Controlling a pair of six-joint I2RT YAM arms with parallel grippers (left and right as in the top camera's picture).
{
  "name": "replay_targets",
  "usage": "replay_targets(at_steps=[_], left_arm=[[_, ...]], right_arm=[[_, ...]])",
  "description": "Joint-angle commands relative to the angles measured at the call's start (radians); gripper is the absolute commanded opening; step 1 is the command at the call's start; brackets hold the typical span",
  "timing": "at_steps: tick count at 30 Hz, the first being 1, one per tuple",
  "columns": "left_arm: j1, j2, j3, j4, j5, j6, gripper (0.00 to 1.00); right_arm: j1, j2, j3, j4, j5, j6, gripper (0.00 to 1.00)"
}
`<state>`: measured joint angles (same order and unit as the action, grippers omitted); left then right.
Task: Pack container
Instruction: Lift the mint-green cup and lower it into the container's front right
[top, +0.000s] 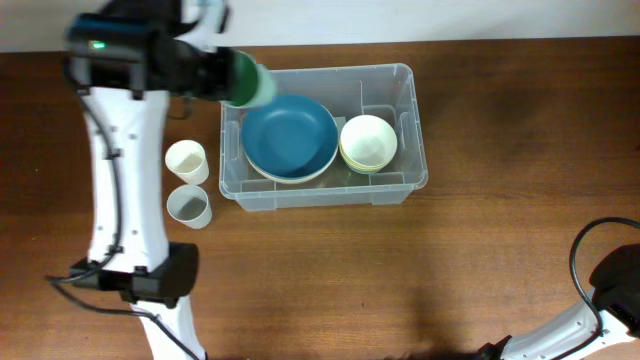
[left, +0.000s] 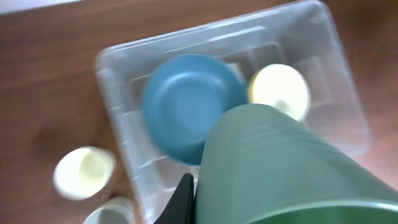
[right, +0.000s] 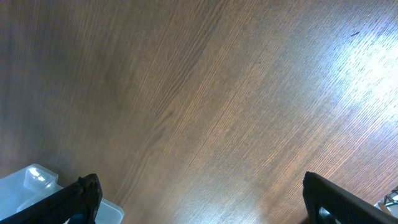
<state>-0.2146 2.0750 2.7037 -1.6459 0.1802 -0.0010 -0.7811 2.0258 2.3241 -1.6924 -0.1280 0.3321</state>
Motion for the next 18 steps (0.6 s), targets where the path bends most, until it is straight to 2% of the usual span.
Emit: replay_targets(at_steps=[1, 8, 18], left_arm=[[-0.094, 0.021, -0.040, 0.036, 0.015, 0.018, 0.01], [-0.206, 0.122, -0.110, 0.063, 0.016, 0.017, 0.02], [-0.258, 0.286, -0.135, 0.060, 0.045, 0.017, 0.02]], right_arm=[[0.002, -0.010, -0.003, -0.002, 0.009, -0.006, 0.99], [0.002, -0.010, -0.003, -0.002, 0.009, -0.006, 0.99], [0.002, -0.010, -0.003, -0.003, 0.009, -0.007, 0.99]])
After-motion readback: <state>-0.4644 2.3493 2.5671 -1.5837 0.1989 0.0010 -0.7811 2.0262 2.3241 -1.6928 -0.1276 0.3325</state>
